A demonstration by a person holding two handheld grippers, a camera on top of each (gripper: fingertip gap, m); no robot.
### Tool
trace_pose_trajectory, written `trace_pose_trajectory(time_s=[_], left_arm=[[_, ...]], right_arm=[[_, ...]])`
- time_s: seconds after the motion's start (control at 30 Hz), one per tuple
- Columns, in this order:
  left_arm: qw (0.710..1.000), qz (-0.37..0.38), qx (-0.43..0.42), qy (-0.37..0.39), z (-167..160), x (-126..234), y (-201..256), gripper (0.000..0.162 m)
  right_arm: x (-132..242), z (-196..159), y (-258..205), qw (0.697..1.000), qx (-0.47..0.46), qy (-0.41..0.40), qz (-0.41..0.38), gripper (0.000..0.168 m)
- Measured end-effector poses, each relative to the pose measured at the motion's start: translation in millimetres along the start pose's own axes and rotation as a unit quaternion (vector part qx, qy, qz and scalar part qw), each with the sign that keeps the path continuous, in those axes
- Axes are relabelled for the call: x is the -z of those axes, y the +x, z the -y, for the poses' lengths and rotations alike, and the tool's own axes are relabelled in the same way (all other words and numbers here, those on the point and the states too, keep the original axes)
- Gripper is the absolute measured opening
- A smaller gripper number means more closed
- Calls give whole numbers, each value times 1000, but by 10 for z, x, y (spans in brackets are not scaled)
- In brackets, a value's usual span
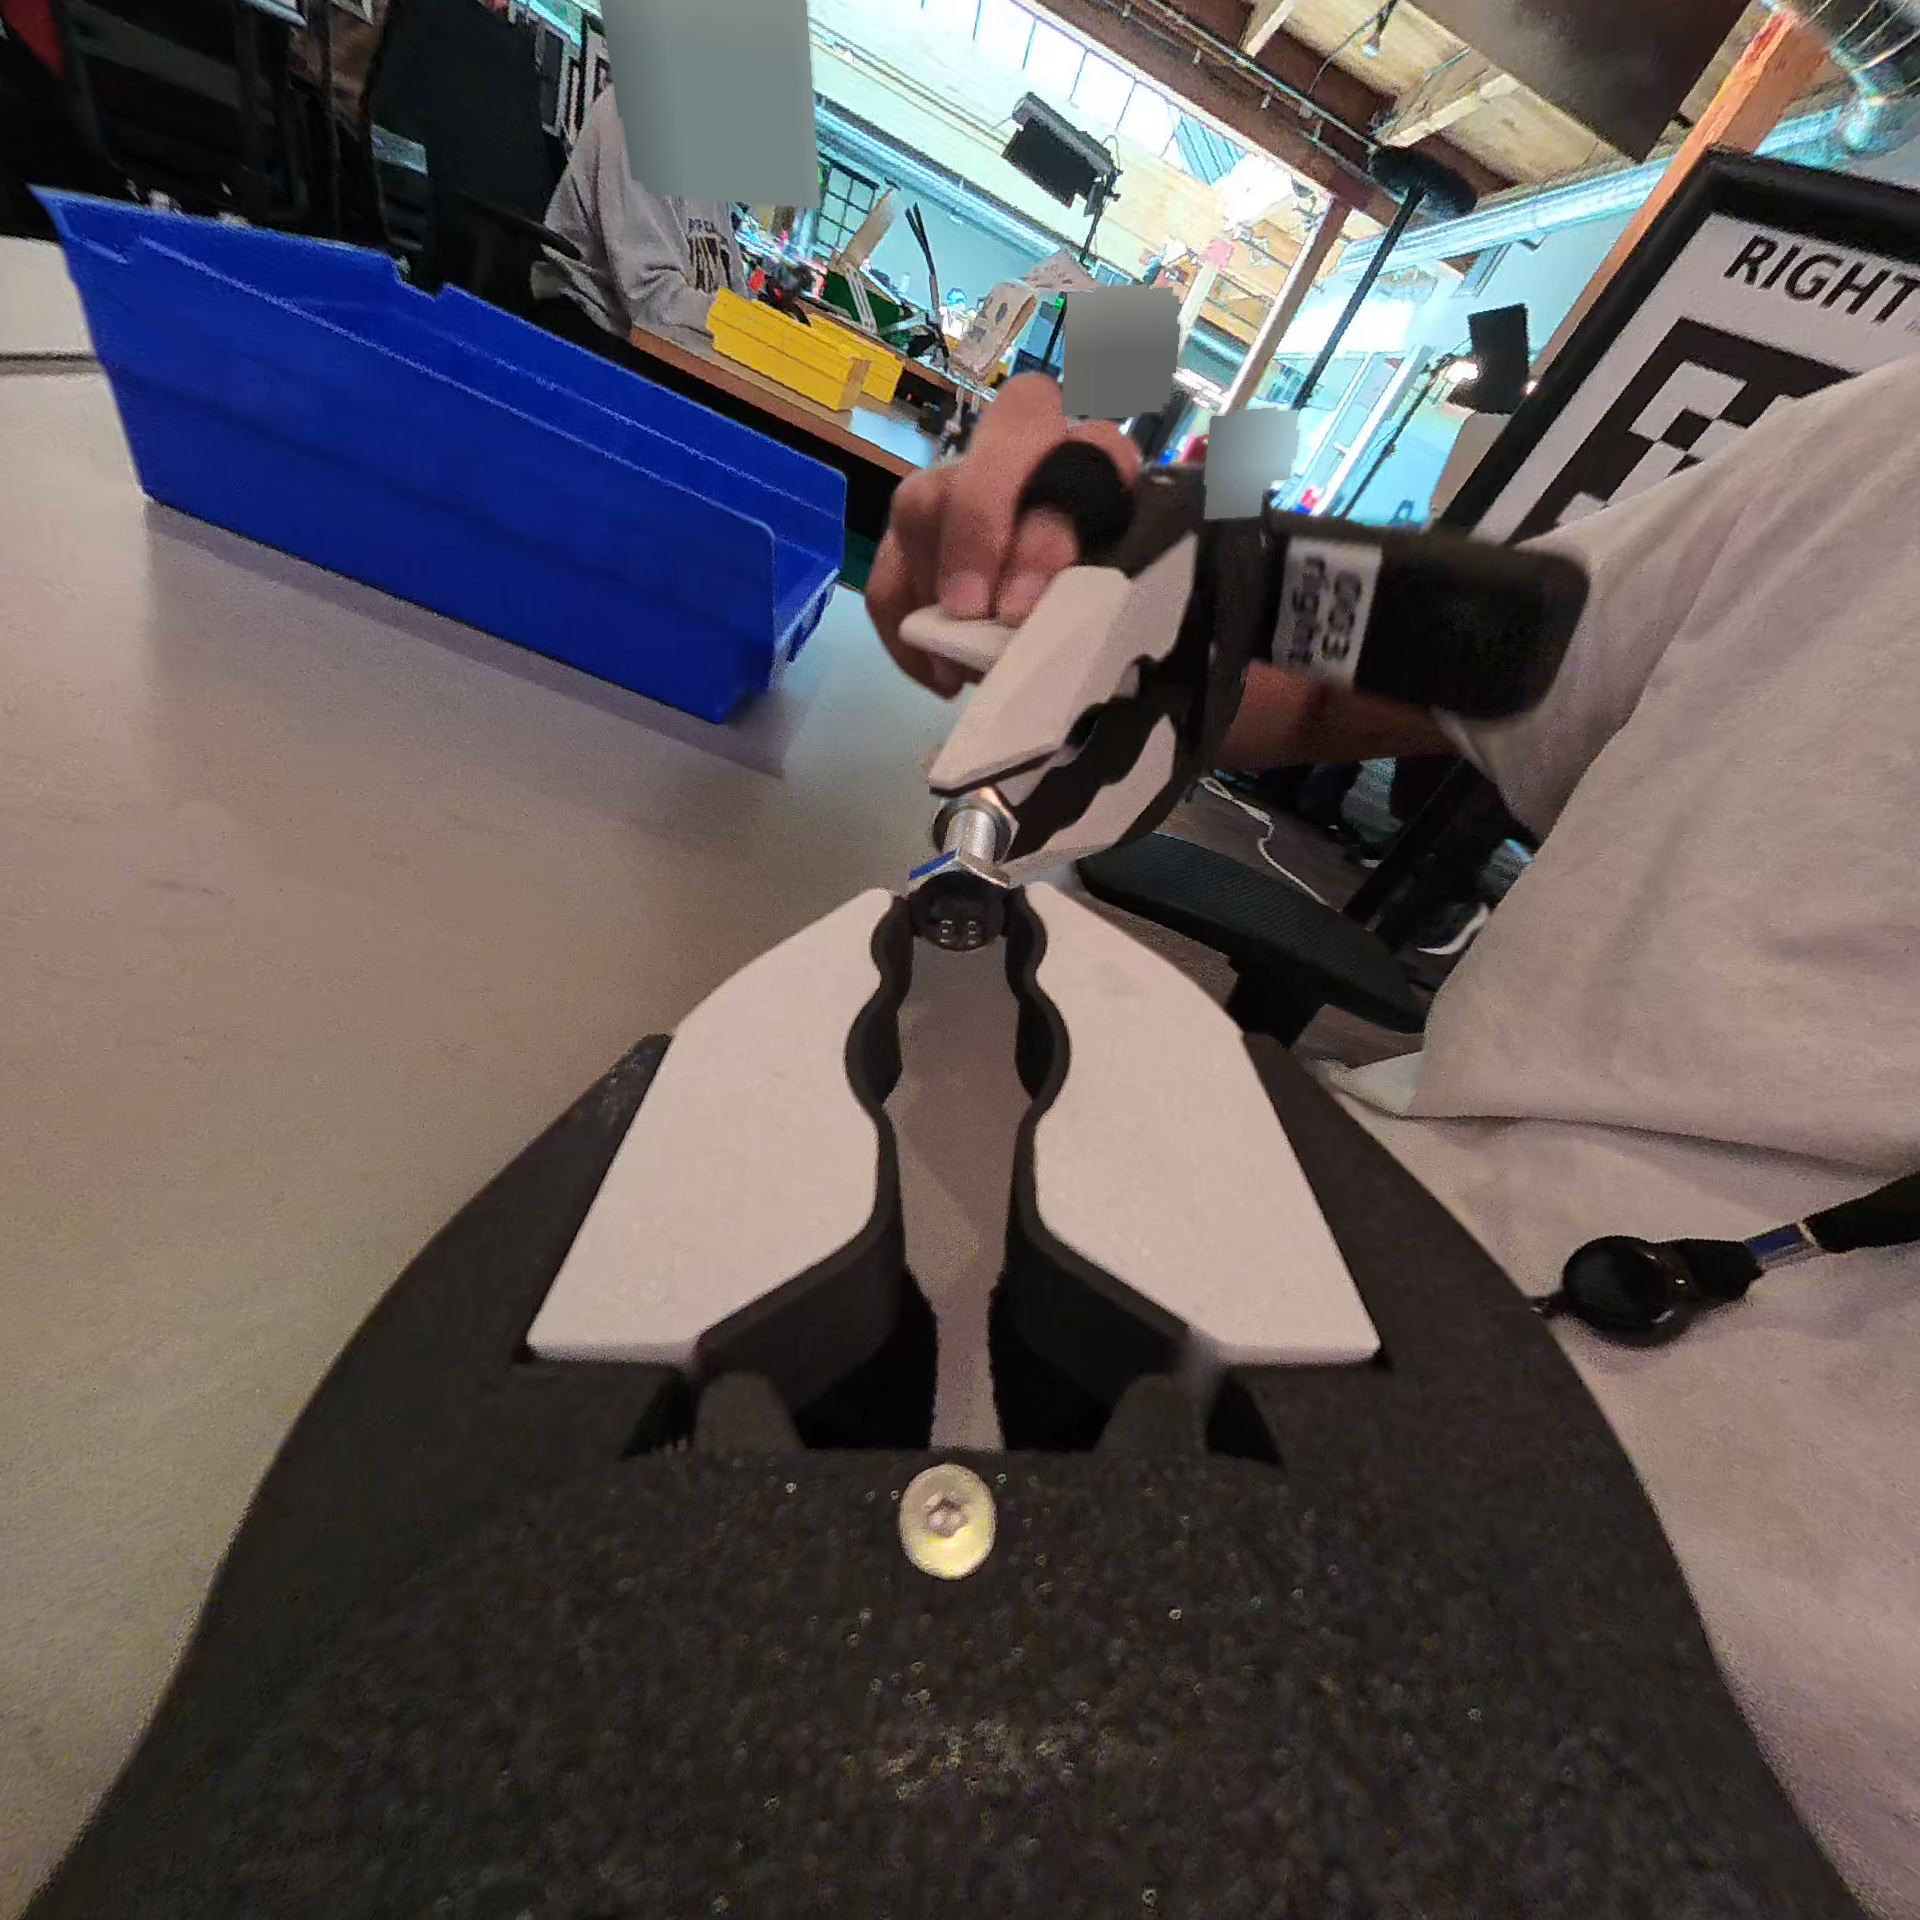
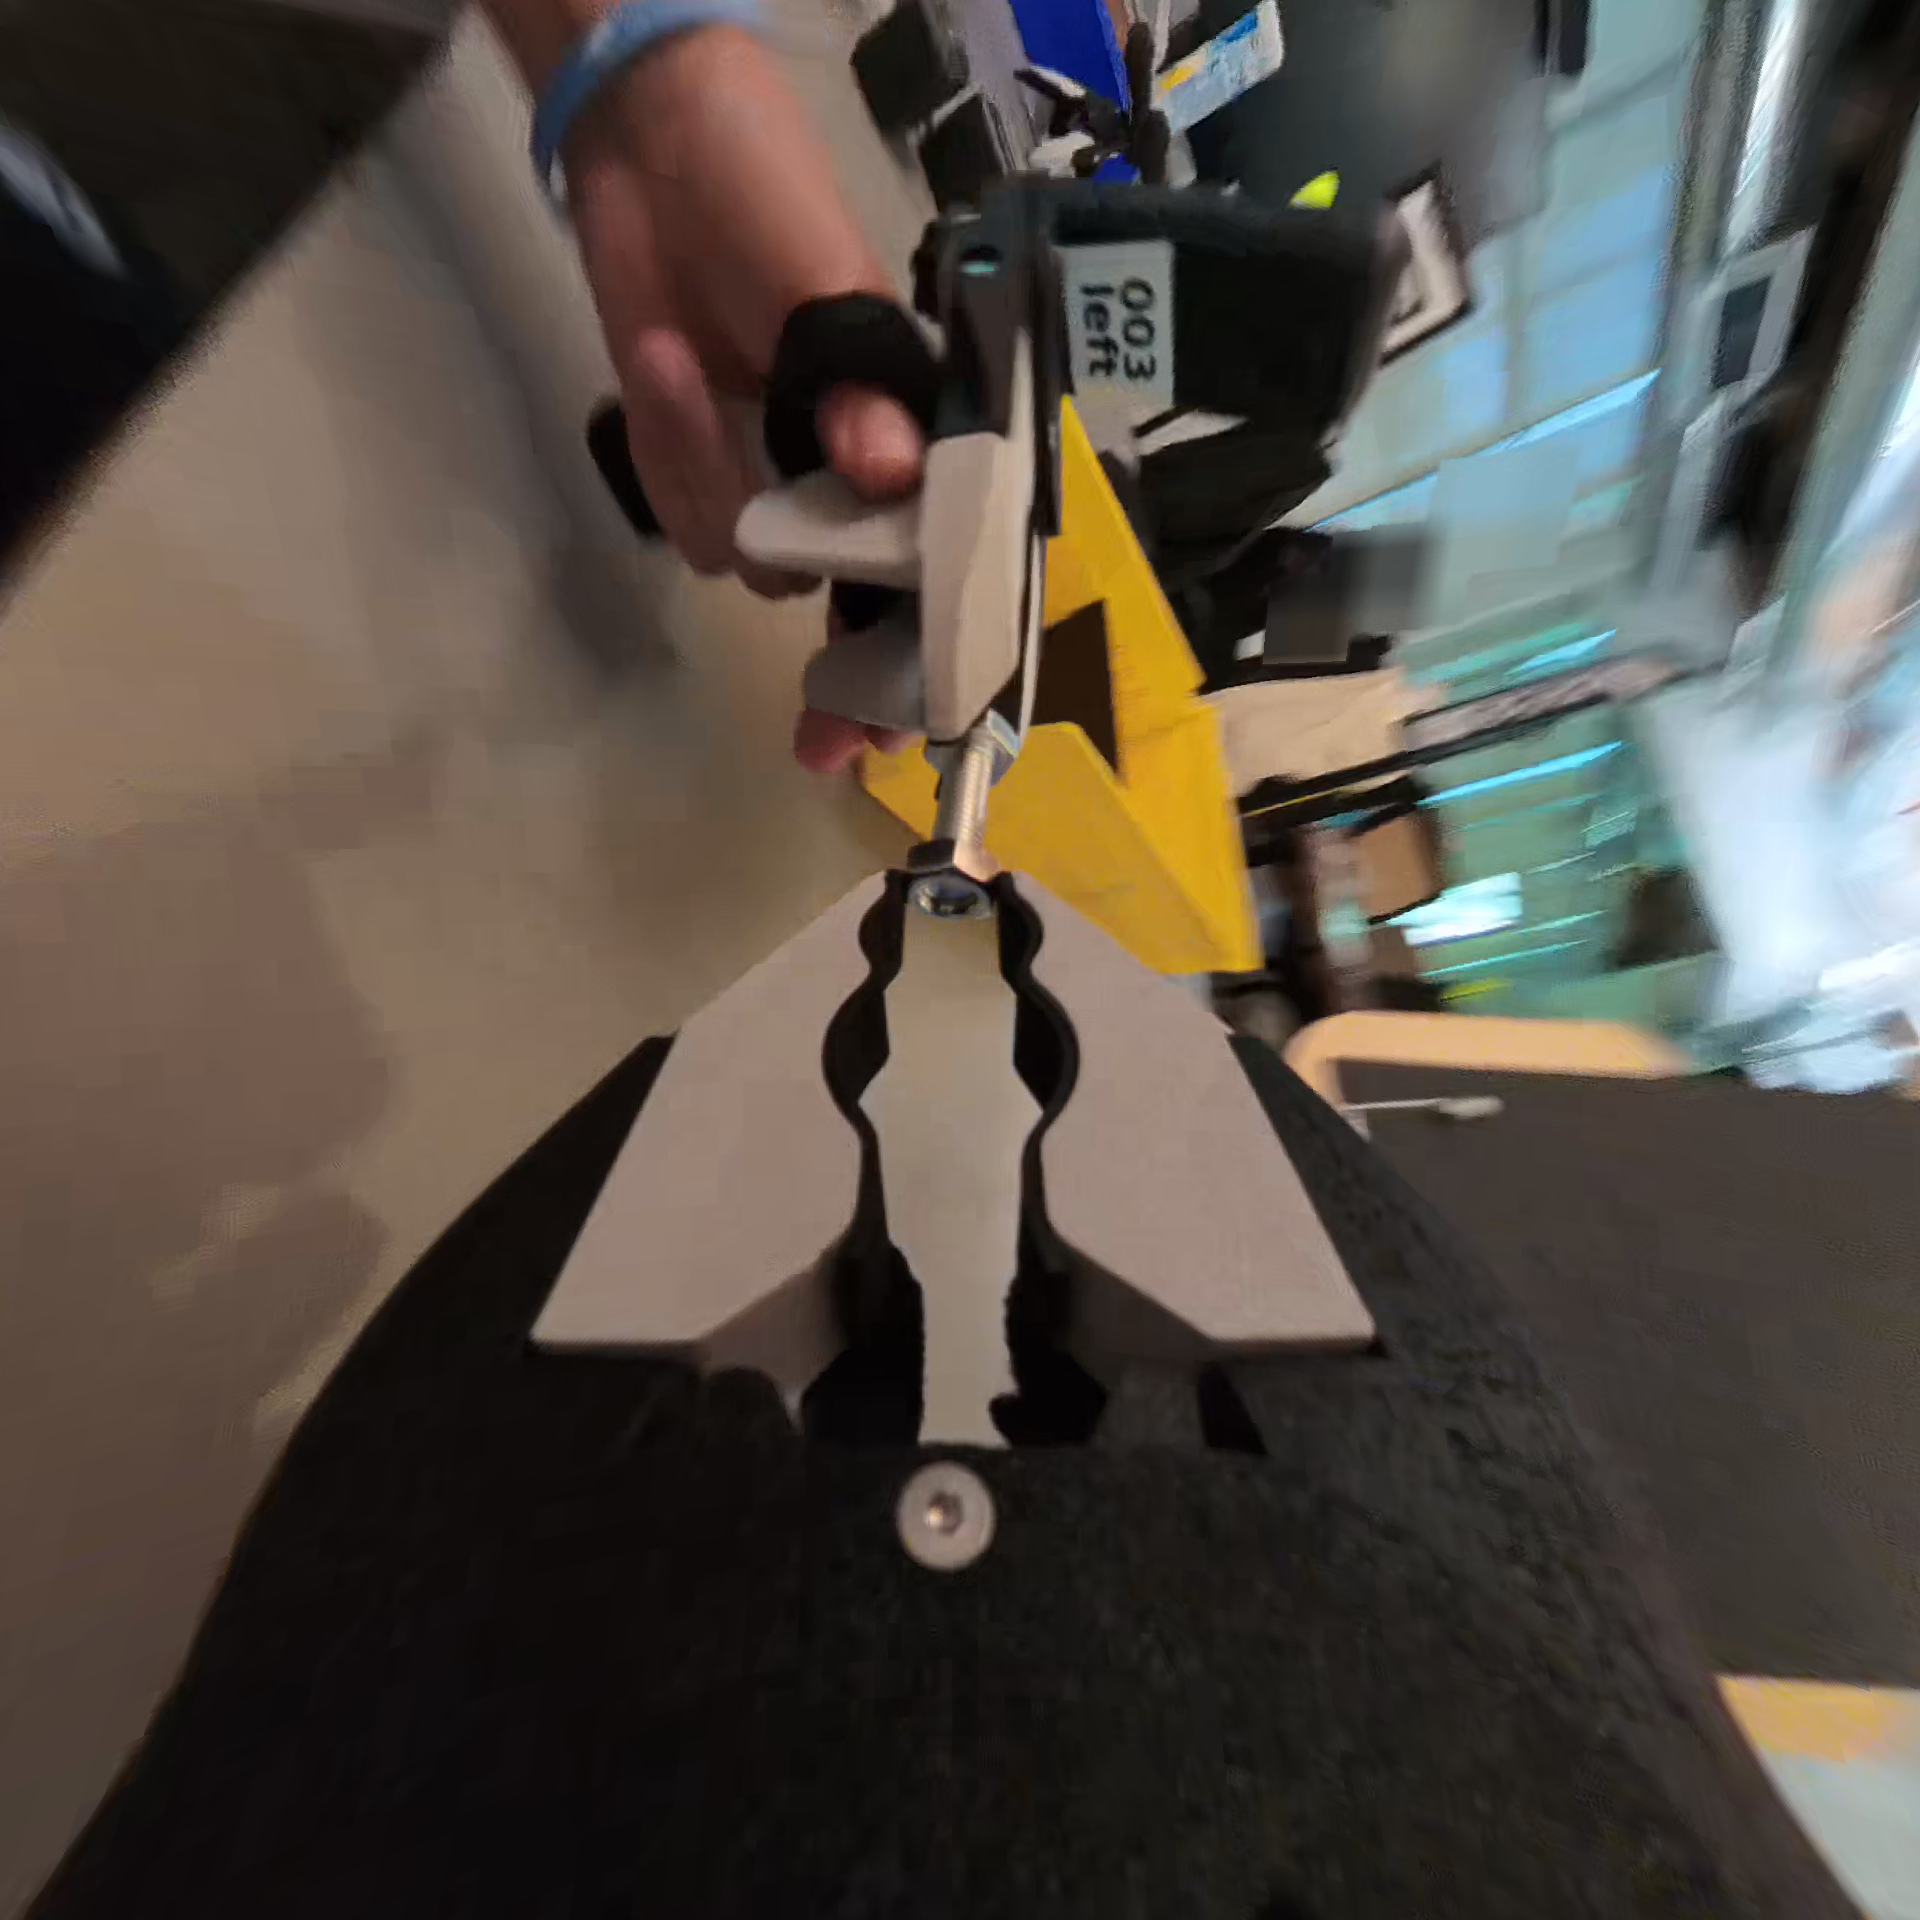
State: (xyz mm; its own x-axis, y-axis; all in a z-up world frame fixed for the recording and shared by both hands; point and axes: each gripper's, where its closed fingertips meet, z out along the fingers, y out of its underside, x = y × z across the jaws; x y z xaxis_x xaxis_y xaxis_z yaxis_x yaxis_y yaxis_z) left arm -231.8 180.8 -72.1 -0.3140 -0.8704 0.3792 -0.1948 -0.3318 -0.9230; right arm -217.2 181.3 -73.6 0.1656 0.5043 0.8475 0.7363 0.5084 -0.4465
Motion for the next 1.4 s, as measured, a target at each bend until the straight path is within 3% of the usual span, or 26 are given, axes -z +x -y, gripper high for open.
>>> trace_pose_trajectory(time_s=[0.07, 0.13, 0.23, 0.33, 0.43, 0.47, 0.5, 0.53, 0.57, 0.63, 0.7, 0.73, 0.83, 0.87, 0.93, 1.0, 1.1, 1.27, 1.4], left_arm=[[1000, 7, -15, 5, 23, 5, 5, 17], [999, 15, -31, 10, 49, 16, 0, 17], [998, 29, -48, 16, 78, 32, -15, 17], [996, 53, -75, 0, 40, 42, -63, 17], [994, 67, -92, -2, 44, 49, -82, 17], [994, 65, -89, 2, 58, 52, -79, 17], [995, 60, -81, 6, 68, 55, -75, 17], [996, 57, -73, 7, 69, 55, -78, 17], [996, 57, -66, 9, 70, 52, -87, 17], [998, 46, -46, 17, 84, 53, -85, 17], [999, 34, -17, 21, 83, 80, -105, 17], [999, 26, 3, 25, 84, 97, -117, 17], [998, 8, 49, 38, 107, 137, -151, 17], [998, 1, 58, 40, 108, 140, -148, 17], [997, 1, 69, 40, 103, 140, -168, 17], [996, -8, 83, 37, 83, 127, -160, 17], [993, -30, 108, 29, 43, 90, -119, 17], [993, -44, 114, 8, -30, 18, -59, 17], [991, -54, 119, 1, -59, -13, -15, 17]], right_arm=[[0, 11, -13, 982, -175, 25, 61, 17], [-11, 23, -21, 922, -361, 55, 131, 17], [-12, 61, 24, 760, -603, 125, 209, 16], [-42, 41, 12, 582, -754, 159, 258, 16], [-52, 38, 22, 373, -857, 183, 305, 16], [-51, 45, 32, 338, -868, 192, 310, 16], [-49, 56, 30, 329, -869, 197, 313, 16], [-49, 55, 28, 341, -865, 197, 310, 16], [-48, 41, 42, 377, -854, 202, 296, 17], [-24, 20, 86, 478, -813, 212, 257, 24], [-18, -38, 101, 607, -744, 201, 193, 34], [-26, -90, 105, 677, -696, 188, 149, 38], [-23, -89, 75, 846, -514, 128, 63, 51], [-13, -119, 96, 890, -444, 103, 19, 51], [70, -73, 184, 944, -305, 101, -79, 50], [101, -29, 110, 976, -166, 73, -124, 46], [23, -36, -95, 991, -32, 26, -131, 47], [26, 50, -112, 973, 147, 0, -180, 41], [-25, 24, -140, 960, 215, -26, -178, 36]])
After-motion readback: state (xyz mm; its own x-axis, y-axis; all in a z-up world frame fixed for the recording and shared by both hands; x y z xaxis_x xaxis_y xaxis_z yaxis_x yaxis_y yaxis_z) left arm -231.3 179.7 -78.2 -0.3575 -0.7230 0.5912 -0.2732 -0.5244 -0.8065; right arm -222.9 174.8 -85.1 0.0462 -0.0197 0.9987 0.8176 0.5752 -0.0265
